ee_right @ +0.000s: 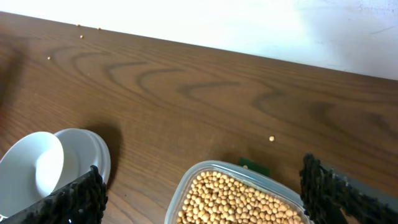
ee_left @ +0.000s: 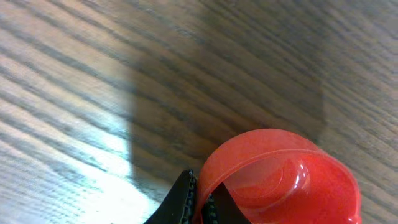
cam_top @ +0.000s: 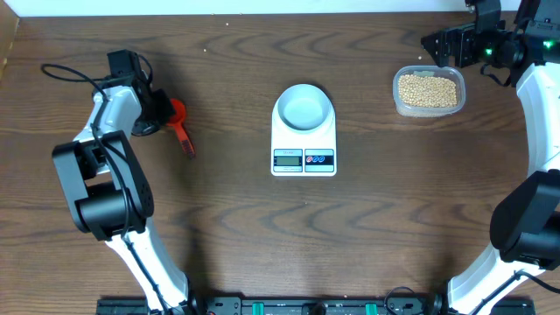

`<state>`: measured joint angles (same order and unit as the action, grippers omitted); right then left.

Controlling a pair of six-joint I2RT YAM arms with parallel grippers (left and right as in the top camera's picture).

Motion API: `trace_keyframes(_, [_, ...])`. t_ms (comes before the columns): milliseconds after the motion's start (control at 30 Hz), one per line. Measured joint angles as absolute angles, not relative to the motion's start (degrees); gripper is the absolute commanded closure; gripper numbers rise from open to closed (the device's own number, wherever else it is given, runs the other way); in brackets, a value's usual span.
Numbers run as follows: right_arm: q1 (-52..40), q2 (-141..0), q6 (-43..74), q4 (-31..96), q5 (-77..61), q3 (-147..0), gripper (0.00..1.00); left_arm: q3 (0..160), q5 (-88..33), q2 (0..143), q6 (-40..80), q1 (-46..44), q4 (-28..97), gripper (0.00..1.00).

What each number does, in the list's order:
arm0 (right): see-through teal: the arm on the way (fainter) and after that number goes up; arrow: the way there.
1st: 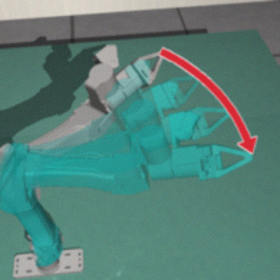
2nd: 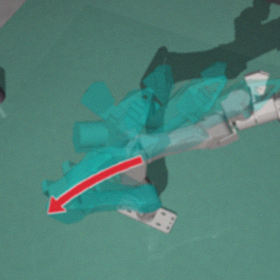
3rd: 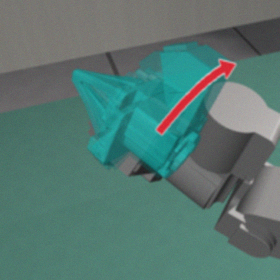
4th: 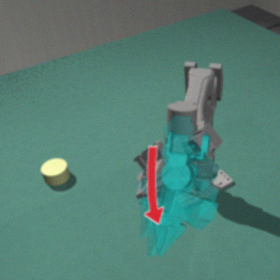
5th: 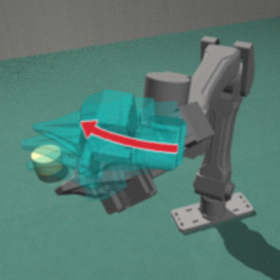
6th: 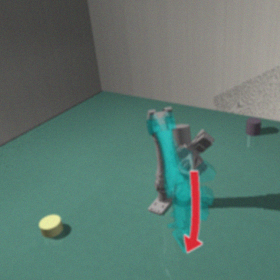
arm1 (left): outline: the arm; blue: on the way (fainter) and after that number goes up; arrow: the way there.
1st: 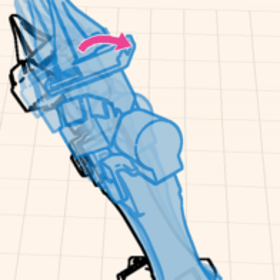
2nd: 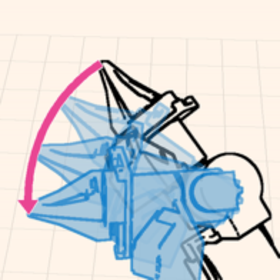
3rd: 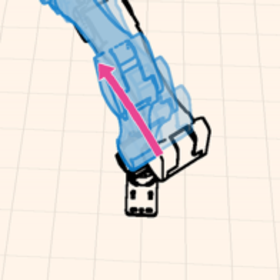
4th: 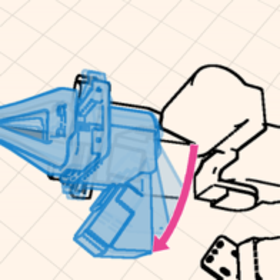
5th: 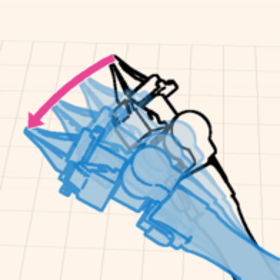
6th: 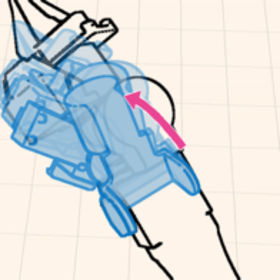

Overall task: Scoop item into bowl and weigh 50g on scale
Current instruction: 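Lower the left gripper and grasp the red scoop by its cup rim, then lift the red scoop and carry it toward the right gripper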

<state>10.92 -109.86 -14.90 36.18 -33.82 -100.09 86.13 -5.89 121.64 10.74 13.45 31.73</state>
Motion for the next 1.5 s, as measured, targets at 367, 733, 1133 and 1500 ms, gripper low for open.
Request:
trace_keyframes(367, [10.9, -109.9, -7.3, 31.6, -33.7, -100.1, 0.21, 86.1, -8.5, 121.4, 26.3, 12.5, 25.0, 0.93])
trace_keyframes(733, [6.6, -109.9, 15.6, 19.6, -33.6, -100.1, 0.36, 86.2, -20.3, 115.3, 65.1, 8.1, 1.5, 0.93])
trace_keyframes(1133, [-6.7, -110.2, 21.9, 16.8, -33.5, -100.1, 0.6, 86.1, -17.6, 115.3, 81.3, -7.9, -11.6, 0.93])
trace_keyframes(1500, [-7.7, -114.7, 23.9, 11.7, -51.0, -100.1, 0.67, 86.1, -17.3, 115.3, 89.9, -11.0, -18.2, 0.93])
